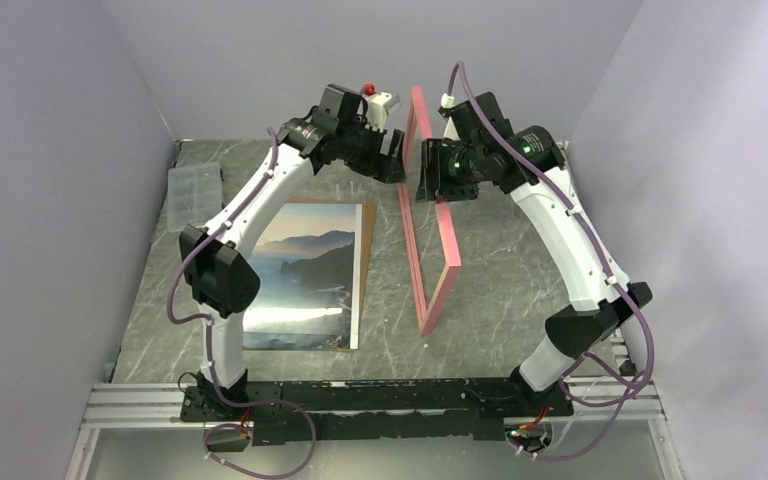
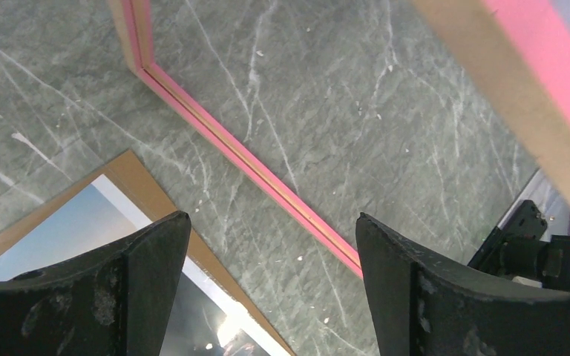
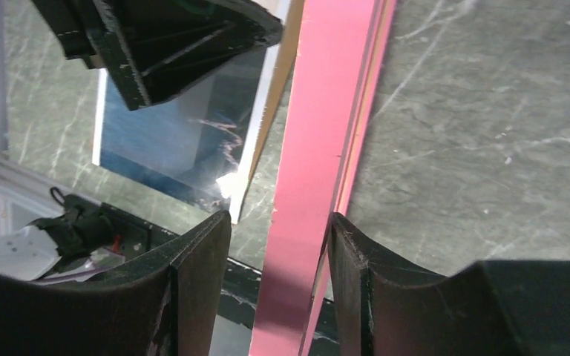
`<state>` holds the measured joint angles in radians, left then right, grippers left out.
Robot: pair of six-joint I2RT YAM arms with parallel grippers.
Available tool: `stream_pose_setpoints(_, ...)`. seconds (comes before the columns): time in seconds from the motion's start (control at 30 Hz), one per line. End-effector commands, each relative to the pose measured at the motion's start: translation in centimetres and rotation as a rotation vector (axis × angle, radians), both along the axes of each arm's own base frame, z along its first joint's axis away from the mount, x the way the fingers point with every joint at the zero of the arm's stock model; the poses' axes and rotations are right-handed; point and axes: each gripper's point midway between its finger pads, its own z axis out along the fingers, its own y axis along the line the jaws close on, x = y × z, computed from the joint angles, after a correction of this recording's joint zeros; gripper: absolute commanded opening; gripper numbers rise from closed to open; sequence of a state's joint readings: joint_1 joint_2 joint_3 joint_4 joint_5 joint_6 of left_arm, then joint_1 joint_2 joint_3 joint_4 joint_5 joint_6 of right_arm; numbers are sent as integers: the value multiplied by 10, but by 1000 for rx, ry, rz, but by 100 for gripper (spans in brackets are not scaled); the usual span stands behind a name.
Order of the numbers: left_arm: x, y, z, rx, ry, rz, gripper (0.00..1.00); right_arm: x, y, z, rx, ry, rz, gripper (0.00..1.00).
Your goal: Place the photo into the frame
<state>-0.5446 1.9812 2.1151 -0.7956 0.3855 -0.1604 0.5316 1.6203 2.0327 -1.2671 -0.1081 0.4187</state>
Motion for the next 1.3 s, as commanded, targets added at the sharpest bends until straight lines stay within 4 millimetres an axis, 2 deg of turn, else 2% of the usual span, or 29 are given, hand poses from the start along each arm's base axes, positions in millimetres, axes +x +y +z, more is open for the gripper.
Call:
stream_pose_setpoints(0.0,-4,10,21,22,-69,14,88,9,-21,13,-87,-78,-71,53)
stream_pose_setpoints(0.13,-9,22,18,56,-80,21,89,12,-37,12,-147,-99,-128,42)
stream_pose_setpoints(0.27,-10,39,8,105,-80,42,89,14,-52,6,-203,-120,-182,35)
stream_pose_setpoints(0.3,-9,44,4,119,-78,50,89,15,-56,4,-219,-128,-195,30)
stream_pose_setpoints(0.4,-9,59,-16,169,-59,70,90,16,-74,-4,-261,-134,-252,17)
stream_pose_setpoints(0.53,-10,75,-48,260,-66,70,90,15,-99,-20,-271,-119,-313,9)
stream_pose_setpoints(0.63,-13,86,-79,330,-49,71,90,9,-108,-39,-221,-81,-318,7)
stream_pose_setpoints(0.73,-16,92,-98,369,-23,68,89,5,-118,-56,-209,-66,-334,6)
stream_pose_setpoints(0.9,-19,94,-110,380,-2,68,89,0,-129,-94,-228,9,-342,4)
stream_pose_setpoints(1.1,-21,100,-121,411,10,79,89,-1,-134,-119,-251,33,-337,3)
stream_pose_setpoints(1.27,-21,106,-129,446,11,83,89,-3,-130,-142,-258,80,-293,0)
